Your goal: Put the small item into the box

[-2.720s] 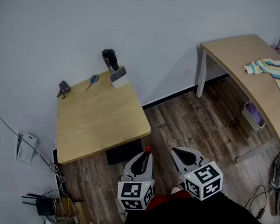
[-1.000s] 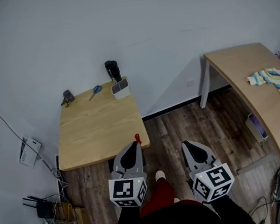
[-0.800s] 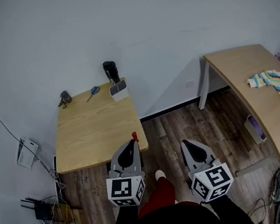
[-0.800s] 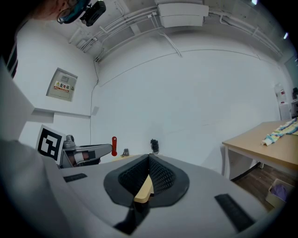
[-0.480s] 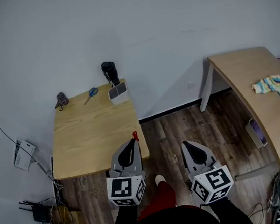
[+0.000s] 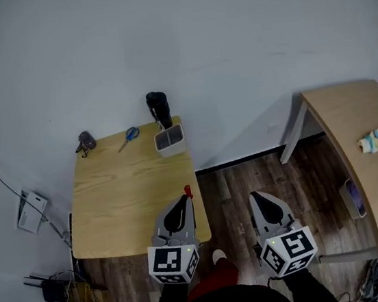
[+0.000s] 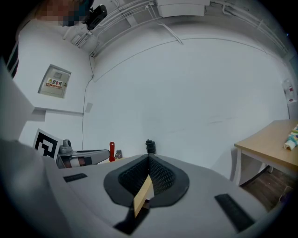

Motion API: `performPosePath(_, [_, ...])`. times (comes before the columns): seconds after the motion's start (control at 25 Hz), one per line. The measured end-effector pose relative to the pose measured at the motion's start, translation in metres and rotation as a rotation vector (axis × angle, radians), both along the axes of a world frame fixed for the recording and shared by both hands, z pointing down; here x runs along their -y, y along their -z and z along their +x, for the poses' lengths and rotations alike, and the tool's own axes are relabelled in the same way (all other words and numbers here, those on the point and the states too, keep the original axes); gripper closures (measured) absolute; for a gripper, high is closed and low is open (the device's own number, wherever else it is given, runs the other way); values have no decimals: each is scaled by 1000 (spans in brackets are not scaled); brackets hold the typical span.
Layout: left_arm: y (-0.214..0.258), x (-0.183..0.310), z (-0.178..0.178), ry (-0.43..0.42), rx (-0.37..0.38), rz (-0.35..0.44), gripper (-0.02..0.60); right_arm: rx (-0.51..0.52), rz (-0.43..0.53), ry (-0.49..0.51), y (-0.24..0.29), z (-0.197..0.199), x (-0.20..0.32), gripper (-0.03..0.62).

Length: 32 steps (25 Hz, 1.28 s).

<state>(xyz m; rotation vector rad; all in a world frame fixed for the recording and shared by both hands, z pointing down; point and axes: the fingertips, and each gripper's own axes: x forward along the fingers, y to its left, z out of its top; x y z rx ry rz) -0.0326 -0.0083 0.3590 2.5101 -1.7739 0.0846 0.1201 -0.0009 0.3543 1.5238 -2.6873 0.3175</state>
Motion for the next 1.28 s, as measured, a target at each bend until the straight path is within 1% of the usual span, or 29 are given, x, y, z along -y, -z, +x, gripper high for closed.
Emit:
performPosePath(0.2, [0, 32, -15, 19, -7, -9, 575, -8, -13, 20, 1, -18, 40, 586])
performPosePath(0.52, [4, 65, -37, 37, -4, 10, 575, -12, -13, 51, 1, -45, 79, 586])
performPosePath(0.84, [9, 78, -49, 35, -2, 22, 575, -22, -16, 74, 2, -67, 96, 586])
performPosePath(1.0, [8, 84, -51, 30, -5, 25, 575, -34, -22, 77, -1, -69, 100, 586])
performPosePath(1.28, [2, 100, -57, 51, -8, 13, 575, -54, -47, 101, -10, -75, 112, 586])
